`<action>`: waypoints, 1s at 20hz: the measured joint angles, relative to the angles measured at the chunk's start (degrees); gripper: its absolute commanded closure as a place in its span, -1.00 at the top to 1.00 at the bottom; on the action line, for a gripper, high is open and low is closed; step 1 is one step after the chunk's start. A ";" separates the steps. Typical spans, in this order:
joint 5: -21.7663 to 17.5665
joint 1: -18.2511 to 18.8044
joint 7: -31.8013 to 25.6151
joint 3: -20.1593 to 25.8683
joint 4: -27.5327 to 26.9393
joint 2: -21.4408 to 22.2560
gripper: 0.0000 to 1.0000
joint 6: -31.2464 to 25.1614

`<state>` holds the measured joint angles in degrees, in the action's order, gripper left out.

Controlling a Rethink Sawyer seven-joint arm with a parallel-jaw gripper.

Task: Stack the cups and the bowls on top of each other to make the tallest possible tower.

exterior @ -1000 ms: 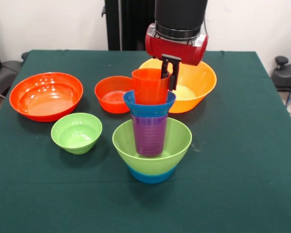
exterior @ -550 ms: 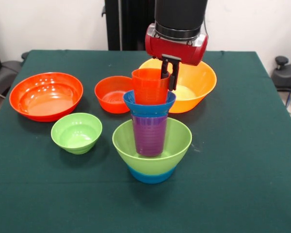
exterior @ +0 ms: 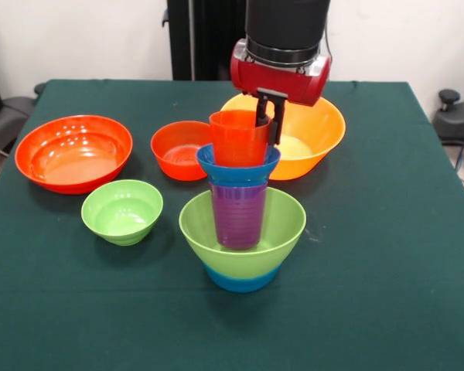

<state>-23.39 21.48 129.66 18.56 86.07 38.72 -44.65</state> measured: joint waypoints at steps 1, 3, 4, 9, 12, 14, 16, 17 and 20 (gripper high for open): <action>0.02 0.12 0.00 0.01 -0.02 -0.24 -1.00 -0.11; 0.13 0.39 0.00 0.01 -0.07 -0.66 -1.00 -0.58; 0.19 0.48 0.00 0.01 -0.08 -0.79 -1.00 -0.81; 0.93 1.05 0.00 0.01 -0.87 -1.91 -1.00 -3.09; 1.46 1.15 0.00 0.02 -1.79 -2.35 -1.00 -4.24; 1.66 1.14 0.00 0.02 -2.11 -2.46 -1.00 -4.53; 1.78 1.14 0.00 0.02 -2.35 -2.55 -1.00 -4.73; 1.85 1.15 0.00 0.02 -2.61 -2.63 -1.00 -5.02; 1.89 1.15 0.00 0.02 -3.06 -2.71 -1.00 -5.79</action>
<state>-21.50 22.63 129.66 18.58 83.01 36.00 -50.44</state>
